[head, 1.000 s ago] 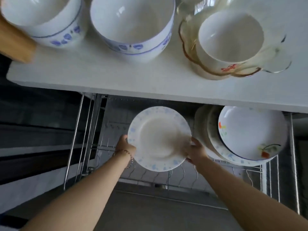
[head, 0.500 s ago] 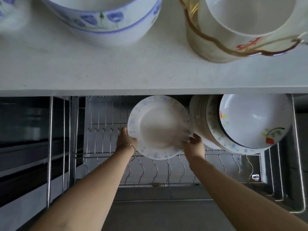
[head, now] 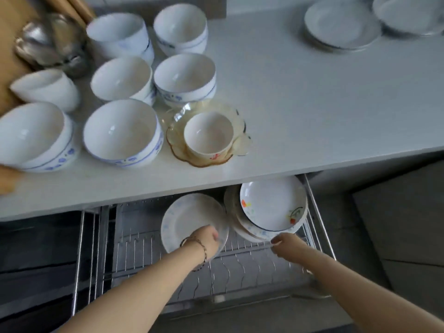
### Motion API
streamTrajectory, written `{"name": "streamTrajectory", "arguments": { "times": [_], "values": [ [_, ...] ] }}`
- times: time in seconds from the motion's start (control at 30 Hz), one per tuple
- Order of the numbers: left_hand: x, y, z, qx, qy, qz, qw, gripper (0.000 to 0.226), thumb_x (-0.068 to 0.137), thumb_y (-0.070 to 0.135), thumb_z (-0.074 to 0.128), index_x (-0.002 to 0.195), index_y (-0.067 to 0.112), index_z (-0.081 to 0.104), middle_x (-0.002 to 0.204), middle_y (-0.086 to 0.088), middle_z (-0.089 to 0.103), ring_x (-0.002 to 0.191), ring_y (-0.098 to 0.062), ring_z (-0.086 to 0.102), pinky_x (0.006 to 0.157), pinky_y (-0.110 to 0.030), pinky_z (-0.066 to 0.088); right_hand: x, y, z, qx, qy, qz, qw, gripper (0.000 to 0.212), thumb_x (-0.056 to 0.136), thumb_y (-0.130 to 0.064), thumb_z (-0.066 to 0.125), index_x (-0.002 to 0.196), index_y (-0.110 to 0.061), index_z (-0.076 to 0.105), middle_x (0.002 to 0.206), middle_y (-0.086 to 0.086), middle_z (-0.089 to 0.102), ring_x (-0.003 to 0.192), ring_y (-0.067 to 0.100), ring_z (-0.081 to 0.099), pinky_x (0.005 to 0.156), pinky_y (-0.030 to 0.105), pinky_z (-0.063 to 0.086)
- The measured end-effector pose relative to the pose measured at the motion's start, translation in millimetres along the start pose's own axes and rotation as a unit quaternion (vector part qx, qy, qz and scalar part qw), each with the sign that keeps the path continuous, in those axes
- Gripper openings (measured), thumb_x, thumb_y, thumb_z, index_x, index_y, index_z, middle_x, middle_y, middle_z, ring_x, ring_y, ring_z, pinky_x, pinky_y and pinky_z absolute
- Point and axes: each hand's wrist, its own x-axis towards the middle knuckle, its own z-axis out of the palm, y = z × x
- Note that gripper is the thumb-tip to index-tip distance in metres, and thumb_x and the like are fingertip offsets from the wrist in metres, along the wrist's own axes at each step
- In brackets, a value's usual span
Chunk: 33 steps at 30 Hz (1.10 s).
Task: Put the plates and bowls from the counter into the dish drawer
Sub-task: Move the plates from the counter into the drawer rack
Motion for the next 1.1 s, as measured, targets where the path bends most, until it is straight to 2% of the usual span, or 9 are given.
{"name": "streamTrajectory", "arguments": {
  "times": [0.13, 0.3, 0.4, 0.63, 0.73, 0.83, 0.9, 1.0, 1.1],
  "values": [
    [-30.1, 114.4, 9.5, -0.024, 0.010, 0.063, 0.998, 0.033, 0.092, 0.019, 0.042, 0.123, 0.018, 0.054, 0.131, -0.004, 0.054, 0.118, -0.022, 0.053, 0.098, -0.024, 0.041, -52.0, 44.4, -87.6, -0.038, 0.055, -0.043, 0.997, 0.036, 0.087, -0.016, 0.053, 0.123, -0.009, 0.060, 0.120, 0.009, 0.065, 0.108, 0.022, 0.062, 0.086, 0.026, 0.047],
    [-52.4, 264.0, 29.3, 0.003, 0.068, 0.127, 0.990, 0.031, 0.092, 0.016, 0.039, 0.119, 0.017, 0.056, 0.125, -0.006, 0.057, 0.116, -0.024, 0.055, 0.092, -0.025, 0.043, -85.1, 119.9, -213.1, -0.098, 0.139, -0.097, 0.981, 0.043, 0.090, -0.022, 0.052, 0.131, -0.014, 0.050, 0.132, 0.005, 0.056, 0.122, 0.020, 0.052, 0.097, 0.022, 0.041],
    [-67.5, 343.7, 38.4, 0.004, 0.098, 0.136, 0.986, 0.031, 0.091, 0.017, 0.043, 0.118, 0.014, 0.058, 0.126, -0.005, 0.059, 0.117, -0.023, 0.056, 0.097, -0.025, 0.042, -102.0, 162.1, -288.4, -0.120, 0.158, -0.110, 0.974, 0.041, 0.091, -0.022, 0.050, 0.132, -0.015, 0.049, 0.135, 0.005, 0.054, 0.125, 0.021, 0.050, 0.102, 0.026, 0.040],
    [-85.1, 506.4, 34.1, -0.058, 0.114, 0.175, 0.976, 0.018, 0.087, 0.013, 0.045, 0.097, 0.016, 0.059, 0.116, -0.014, 0.066, 0.108, -0.030, 0.063, 0.094, -0.036, 0.050, -146.9, 223.9, -438.0, -0.121, 0.223, -0.117, 0.960, 0.037, 0.090, -0.019, 0.047, 0.127, -0.016, 0.053, 0.132, 0.006, 0.054, 0.122, 0.023, 0.050, 0.099, 0.028, 0.041],
    [-87.1, 560.5, 20.5, -0.047, 0.131, 0.196, 0.971, 0.029, 0.088, 0.010, 0.043, 0.112, 0.009, 0.059, 0.120, -0.013, 0.064, 0.113, -0.029, 0.061, 0.094, -0.035, 0.049, -155.7, 237.1, -486.1, -0.104, 0.246, -0.114, 0.957, 0.037, 0.090, -0.019, 0.046, 0.126, -0.019, 0.054, 0.132, 0.007, 0.053, 0.119, 0.024, 0.053, 0.099, 0.030, 0.043],
    [-78.0, 602.1, 5.3, -0.034, 0.154, 0.212, 0.964, 0.030, 0.089, 0.013, 0.043, 0.114, 0.010, 0.059, 0.121, -0.012, 0.064, 0.112, -0.027, 0.061, 0.093, -0.033, 0.049, -157.7, 245.9, -526.4, -0.114, 0.250, -0.105, 0.956, 0.038, 0.090, -0.021, 0.047, 0.128, -0.020, 0.053, 0.133, 0.005, 0.052, 0.121, 0.023, 0.052, 0.101, 0.031, 0.043],
    [-66.4, 625.7, -2.8, -0.030, 0.149, 0.218, 0.964, 0.028, 0.089, 0.012, 0.043, 0.110, 0.012, 0.061, 0.114, -0.012, 0.066, 0.099, -0.026, 0.064, 0.082, -0.030, 0.050, -151.4, 248.9, -550.4, -0.108, 0.247, -0.101, 0.958, 0.037, 0.090, -0.020, 0.048, 0.127, -0.019, 0.054, 0.127, 0.006, 0.056, 0.115, 0.022, 0.055, 0.097, 0.029, 0.044],
    [-41.6, 656.3, -14.3, -0.019, 0.126, 0.216, 0.968, 0.020, 0.085, 0.005, 0.040, 0.079, 0.020, 0.053, 0.089, -0.011, 0.061, 0.075, -0.022, 0.053, 0.056, -0.022, 0.036, -131.0, 249.5, -582.6, -0.100, 0.246, -0.097, 0.959, 0.037, 0.089, -0.020, 0.048, 0.126, -0.019, 0.055, 0.120, 0.009, 0.059, 0.095, 0.017, 0.050, 0.088, 0.025, 0.041],
    [-3.8, 689.8, -34.0, -0.010, 0.113, 0.206, 0.972, 0.026, 0.082, 0.001, 0.038, 0.066, 0.021, 0.043, 0.084, -0.011, 0.059, 0.072, -0.022, 0.050, 0.050, -0.019, 0.031, -100.9, 242.6, -619.2, -0.098, 0.238, -0.089, 0.962, 0.037, 0.090, -0.020, 0.049, 0.126, -0.020, 0.055, 0.127, 0.008, 0.059, 0.099, 0.019, 0.053, 0.087, 0.025, 0.040]
  ]
}}
